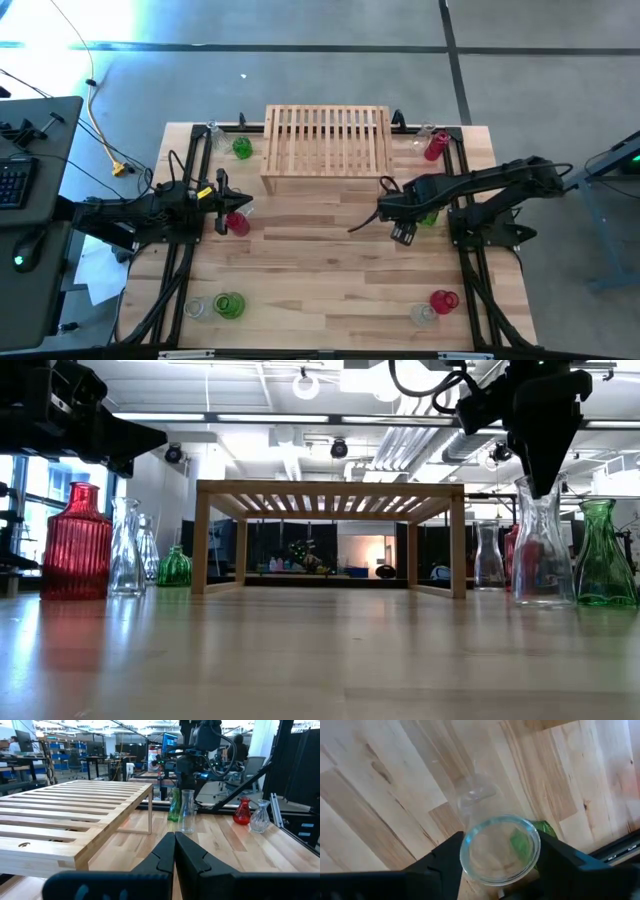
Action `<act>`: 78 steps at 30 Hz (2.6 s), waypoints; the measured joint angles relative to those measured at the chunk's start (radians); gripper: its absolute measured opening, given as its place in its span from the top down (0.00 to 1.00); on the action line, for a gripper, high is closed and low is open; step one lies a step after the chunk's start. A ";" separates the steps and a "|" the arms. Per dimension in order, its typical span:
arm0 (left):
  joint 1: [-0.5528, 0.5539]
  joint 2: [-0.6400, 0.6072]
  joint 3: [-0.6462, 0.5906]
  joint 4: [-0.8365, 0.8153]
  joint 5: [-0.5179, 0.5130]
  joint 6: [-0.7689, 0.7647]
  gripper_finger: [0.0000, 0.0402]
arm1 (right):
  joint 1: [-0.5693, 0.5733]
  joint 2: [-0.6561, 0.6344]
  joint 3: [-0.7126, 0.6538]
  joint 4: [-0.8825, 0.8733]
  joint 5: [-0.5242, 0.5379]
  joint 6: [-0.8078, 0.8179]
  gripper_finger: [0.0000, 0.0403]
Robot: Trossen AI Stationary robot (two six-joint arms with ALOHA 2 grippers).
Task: Sort vases onto shelf
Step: Put the transparent vase on the shelf
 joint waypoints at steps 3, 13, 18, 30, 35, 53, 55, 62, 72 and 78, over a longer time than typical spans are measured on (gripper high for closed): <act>0.000 0.000 0.000 0.000 0.000 -0.012 1.00 | -0.006 0.000 0.000 0.000 -0.011 0.001 0.58; 0.000 0.000 0.000 0.044 0.034 0.018 1.00 | -0.005 0.002 0.104 -0.079 -0.111 -0.061 0.56; 0.000 0.000 0.000 0.046 0.055 0.019 1.00 | -0.005 0.002 0.303 -0.167 -0.135 -0.078 0.57; 0.000 0.000 0.000 0.042 0.053 0.034 1.00 | -0.194 0.006 0.894 -0.265 0.004 -0.322 0.57; 0.000 0.000 0.000 0.036 0.052 0.026 1.00 | -0.339 0.062 1.072 -0.265 -0.014 -0.515 0.57; 0.000 0.000 0.000 0.028 0.053 -0.010 1.00 | -0.669 0.333 1.179 -0.263 -0.097 -0.896 0.57; 0.000 0.000 0.000 0.019 0.053 -0.016 1.00 | -0.693 0.347 1.179 -0.262 -0.094 -0.900 0.57; 0.000 0.000 0.000 0.017 0.059 -0.035 1.00 | -0.762 0.372 1.165 -0.260 -0.093 -0.903 0.57; 0.000 0.000 0.000 0.016 0.086 -0.035 1.00 | -0.784 0.370 1.073 -0.262 -0.039 -0.900 0.57; 0.000 0.000 0.000 0.015 0.090 -0.035 1.00 | -0.784 0.370 1.066 -0.262 -0.016 -0.900 0.57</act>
